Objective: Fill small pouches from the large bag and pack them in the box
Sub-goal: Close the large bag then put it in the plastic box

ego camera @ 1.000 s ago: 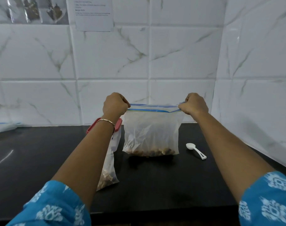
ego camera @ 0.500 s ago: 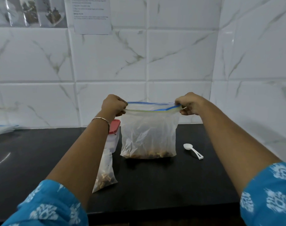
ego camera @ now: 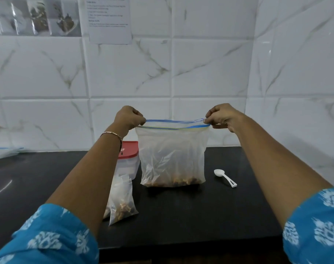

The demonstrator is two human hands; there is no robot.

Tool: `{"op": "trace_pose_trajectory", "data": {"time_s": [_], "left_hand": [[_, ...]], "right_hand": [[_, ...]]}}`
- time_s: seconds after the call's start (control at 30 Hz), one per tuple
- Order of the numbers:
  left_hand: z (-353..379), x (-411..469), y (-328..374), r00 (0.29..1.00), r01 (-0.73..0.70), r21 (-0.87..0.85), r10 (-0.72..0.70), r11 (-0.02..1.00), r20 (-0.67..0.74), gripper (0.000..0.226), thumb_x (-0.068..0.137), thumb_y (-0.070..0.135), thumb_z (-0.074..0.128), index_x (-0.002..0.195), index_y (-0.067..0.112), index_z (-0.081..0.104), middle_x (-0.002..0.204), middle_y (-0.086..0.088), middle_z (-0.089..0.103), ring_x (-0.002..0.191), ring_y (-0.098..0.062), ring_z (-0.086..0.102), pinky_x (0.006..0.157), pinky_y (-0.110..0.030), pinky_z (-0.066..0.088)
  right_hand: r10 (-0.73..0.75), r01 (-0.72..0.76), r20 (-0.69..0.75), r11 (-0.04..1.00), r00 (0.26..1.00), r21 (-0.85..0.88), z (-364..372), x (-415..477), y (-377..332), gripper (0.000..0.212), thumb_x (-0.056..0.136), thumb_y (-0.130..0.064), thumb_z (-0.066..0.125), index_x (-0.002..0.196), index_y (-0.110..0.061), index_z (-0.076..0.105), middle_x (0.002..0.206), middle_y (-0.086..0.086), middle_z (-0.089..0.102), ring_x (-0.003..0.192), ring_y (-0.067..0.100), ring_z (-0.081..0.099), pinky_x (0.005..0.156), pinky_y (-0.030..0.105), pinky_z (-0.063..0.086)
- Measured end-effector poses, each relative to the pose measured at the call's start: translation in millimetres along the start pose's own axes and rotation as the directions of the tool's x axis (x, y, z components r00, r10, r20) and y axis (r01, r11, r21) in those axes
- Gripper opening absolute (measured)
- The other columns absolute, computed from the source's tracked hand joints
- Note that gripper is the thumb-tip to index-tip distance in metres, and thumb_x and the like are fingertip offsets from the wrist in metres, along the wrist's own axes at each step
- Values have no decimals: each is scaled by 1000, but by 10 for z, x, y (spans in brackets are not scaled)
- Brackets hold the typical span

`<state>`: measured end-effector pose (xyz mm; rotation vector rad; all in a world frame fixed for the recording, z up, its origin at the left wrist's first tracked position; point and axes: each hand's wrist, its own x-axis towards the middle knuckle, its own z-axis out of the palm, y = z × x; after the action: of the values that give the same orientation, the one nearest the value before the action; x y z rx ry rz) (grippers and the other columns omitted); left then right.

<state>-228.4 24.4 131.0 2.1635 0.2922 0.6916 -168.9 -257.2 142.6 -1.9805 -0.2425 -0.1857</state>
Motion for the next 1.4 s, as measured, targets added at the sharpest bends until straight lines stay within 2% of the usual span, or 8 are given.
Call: {"op": "trace_pose_trajectory", "data": {"time_s": [0.2, 0.4, 0.7, 0.83, 1.0, 1.17, 1.3, 1.4], "left_hand": [[4, -10, 144, 963, -51, 222, -10, 974, 268, 23, 81, 18, 74, 96, 1, 72, 70, -8, 49, 65, -23, 44, 52, -22, 34], [9, -19, 174, 960, -99, 56, 81, 994, 268, 18, 85, 23, 73, 89, 6, 68, 81, -8, 62, 65, -17, 52, 54, -24, 42], [-85, -29, 177, 959, 12, -116, 21, 993, 282, 23, 78, 23, 80, 93, 8, 70, 79, -7, 59, 68, -14, 52, 55, -21, 43], [-108, -32, 187, 945, 58, -114, -17, 992, 327, 13, 81, 20, 77, 89, 12, 70, 92, -10, 62, 79, -17, 51, 55, -21, 43], [-48, -1, 215, 979, -58, -124, 81, 991, 188, 15, 77, 3, 78, 81, 12, 67, 83, -10, 64, 69, -20, 51, 52, -23, 41], [30, 22, 296, 981, -194, 79, 193, 978, 17, 17, 75, 5, 77, 79, 17, 65, 71, 4, 62, 65, -15, 55, 54, -22, 39], [4, 27, 304, 974, -213, 348, 228, 913, -1, 18, 81, 29, 75, 84, 14, 66, 75, 0, 59, 76, -20, 54, 68, -27, 40], [-74, 25, 230, 983, -166, 484, 185, 859, 8, 37, 82, 47, 69, 80, 10, 64, 68, -3, 62, 67, -23, 59, 72, -30, 50]], "right_hand": [[76, -67, 182, 996, 980, -54, 14, -58, -64, 24, 85, 3, 50, 93, -12, 67, 87, 4, 61, 68, 14, 48, 58, 22, 41], [4, -9, 186, 1000, 983, 27, 27, -35, -67, 17, 85, -21, 70, 99, -12, 70, 92, 2, 73, 66, 10, 49, 63, 22, 41], [-194, 194, 88, 981, 977, 5, 50, 6, -90, 14, 77, 6, 74, 87, -4, 70, 77, 4, 66, 69, 8, 59, 48, 8, 44], [-281, 280, 14, 948, 959, -151, 86, 65, -65, 20, 73, 3, 77, 74, -13, 65, 77, 6, 69, 70, 15, 63, 61, 24, 48], [-362, 289, -104, 861, 927, -418, 98, 109, -75, 24, 69, -2, 71, 75, -25, 64, 73, -6, 70, 75, 17, 66, 67, 33, 56], [-402, 231, -165, 765, 901, -602, 142, 122, -76, 13, 78, -7, 69, 81, -20, 70, 90, 1, 68, 82, 22, 63, 63, 27, 43], [-408, 214, -195, 761, 892, -612, 141, 138, -61, 3, 83, -13, 69, 86, -14, 70, 96, 6, 68, 84, 26, 62, 65, 29, 43], [-327, 150, -155, 740, 932, -656, 75, 115, -70, 20, 88, -29, 66, 91, -9, 67, 88, 10, 67, 85, 30, 65, 68, 30, 48]]}}
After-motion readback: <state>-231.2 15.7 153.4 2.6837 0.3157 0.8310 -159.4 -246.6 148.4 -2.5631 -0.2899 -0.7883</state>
